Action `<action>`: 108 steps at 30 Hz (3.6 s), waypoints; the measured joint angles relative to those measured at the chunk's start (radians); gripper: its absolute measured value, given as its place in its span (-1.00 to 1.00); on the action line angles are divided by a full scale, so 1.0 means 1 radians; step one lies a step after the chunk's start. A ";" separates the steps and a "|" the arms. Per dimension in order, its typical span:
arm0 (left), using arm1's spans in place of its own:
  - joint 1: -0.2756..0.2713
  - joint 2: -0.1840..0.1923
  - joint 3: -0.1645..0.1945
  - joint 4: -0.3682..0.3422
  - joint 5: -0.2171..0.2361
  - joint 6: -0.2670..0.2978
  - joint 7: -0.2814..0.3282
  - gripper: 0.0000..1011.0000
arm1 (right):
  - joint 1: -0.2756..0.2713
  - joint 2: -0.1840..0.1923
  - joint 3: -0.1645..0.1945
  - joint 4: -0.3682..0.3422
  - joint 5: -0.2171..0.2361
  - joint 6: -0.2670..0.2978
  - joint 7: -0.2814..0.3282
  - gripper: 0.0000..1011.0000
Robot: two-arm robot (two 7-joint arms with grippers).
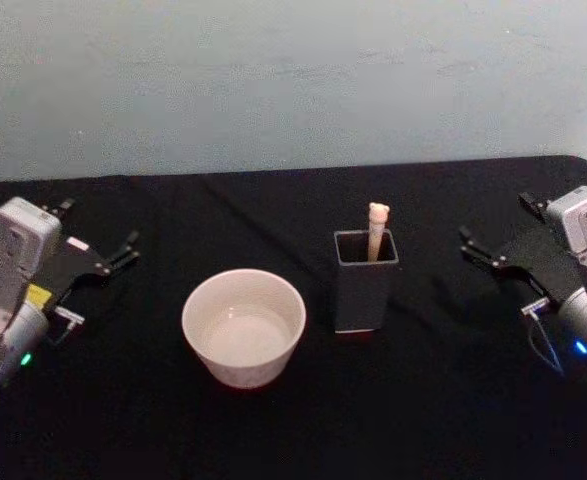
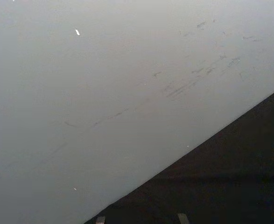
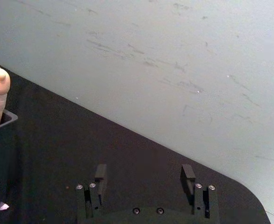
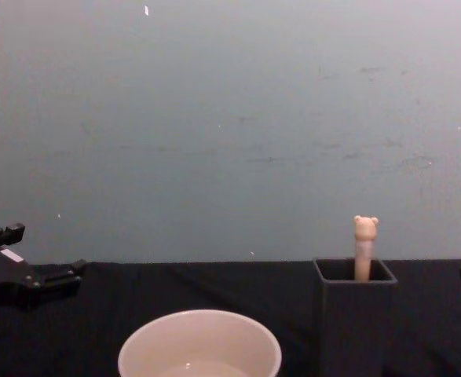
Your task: Pick up the stirring spoon with one hand, stir inside the cup, then place it back in its original position.
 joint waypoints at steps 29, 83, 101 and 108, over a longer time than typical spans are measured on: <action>0.000 0.000 0.000 0.000 0.000 0.000 0.000 0.98 | -0.012 0.010 0.047 -0.020 0.093 -0.038 0.155 0.98; 0.000 0.000 0.000 0.000 0.000 0.000 0.000 0.98 | 0.277 -0.115 -0.047 0.231 0.329 0.088 0.784 0.98; 0.000 0.000 0.000 0.000 0.000 0.000 0.000 0.98 | 0.286 -0.118 -0.055 0.239 0.324 0.091 0.785 0.98; 0.000 0.000 0.000 0.000 0.000 0.000 0.000 0.98 | 0.286 -0.118 -0.054 0.239 0.325 0.091 0.785 0.70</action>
